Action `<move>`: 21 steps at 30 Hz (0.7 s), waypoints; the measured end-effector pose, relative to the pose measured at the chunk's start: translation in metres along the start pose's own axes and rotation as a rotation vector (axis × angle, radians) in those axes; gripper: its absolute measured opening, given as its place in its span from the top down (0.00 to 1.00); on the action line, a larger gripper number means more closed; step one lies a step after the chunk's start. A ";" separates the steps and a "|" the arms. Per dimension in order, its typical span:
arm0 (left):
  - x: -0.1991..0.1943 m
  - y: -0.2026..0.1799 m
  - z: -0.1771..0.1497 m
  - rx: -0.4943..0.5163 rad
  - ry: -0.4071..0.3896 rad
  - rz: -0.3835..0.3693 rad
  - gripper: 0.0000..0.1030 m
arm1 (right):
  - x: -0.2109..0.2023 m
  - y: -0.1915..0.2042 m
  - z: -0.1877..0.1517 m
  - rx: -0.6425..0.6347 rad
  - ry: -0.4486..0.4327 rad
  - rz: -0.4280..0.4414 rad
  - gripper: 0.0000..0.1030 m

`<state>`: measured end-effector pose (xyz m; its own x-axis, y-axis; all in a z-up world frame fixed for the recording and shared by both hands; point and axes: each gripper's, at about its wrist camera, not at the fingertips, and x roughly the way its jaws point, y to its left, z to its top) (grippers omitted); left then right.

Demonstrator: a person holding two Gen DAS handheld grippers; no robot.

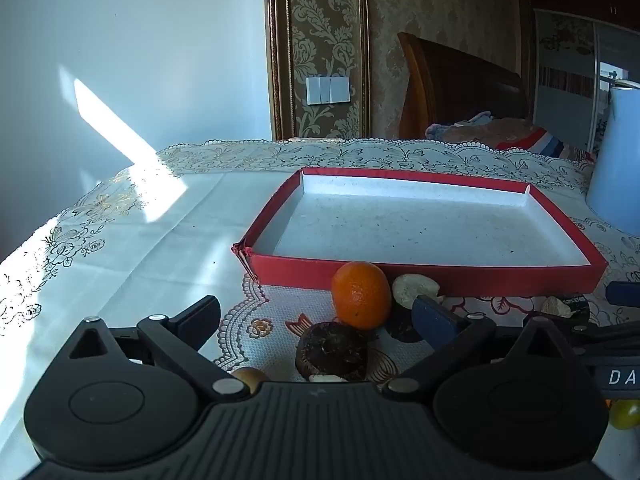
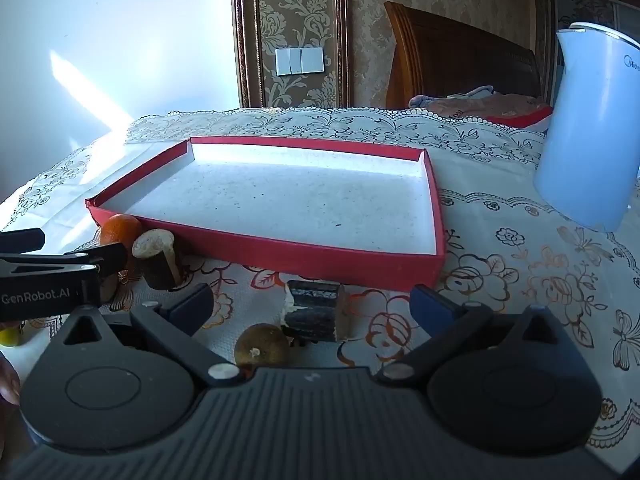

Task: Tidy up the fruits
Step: 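Move both tools toward the fruits lying beside the red tray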

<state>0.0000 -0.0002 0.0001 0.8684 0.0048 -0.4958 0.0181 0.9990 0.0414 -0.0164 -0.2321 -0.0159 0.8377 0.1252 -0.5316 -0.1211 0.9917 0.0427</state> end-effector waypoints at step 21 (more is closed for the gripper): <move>0.006 0.005 -0.002 -0.034 0.037 -0.025 0.00 | 0.000 -0.003 -0.001 0.025 0.006 0.011 0.00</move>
<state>0.0039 0.0050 -0.0045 0.8492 -0.0191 -0.5278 0.0219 0.9998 -0.0009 -0.0161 -0.2350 -0.0169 0.8335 0.1359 -0.5356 -0.1166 0.9907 0.0698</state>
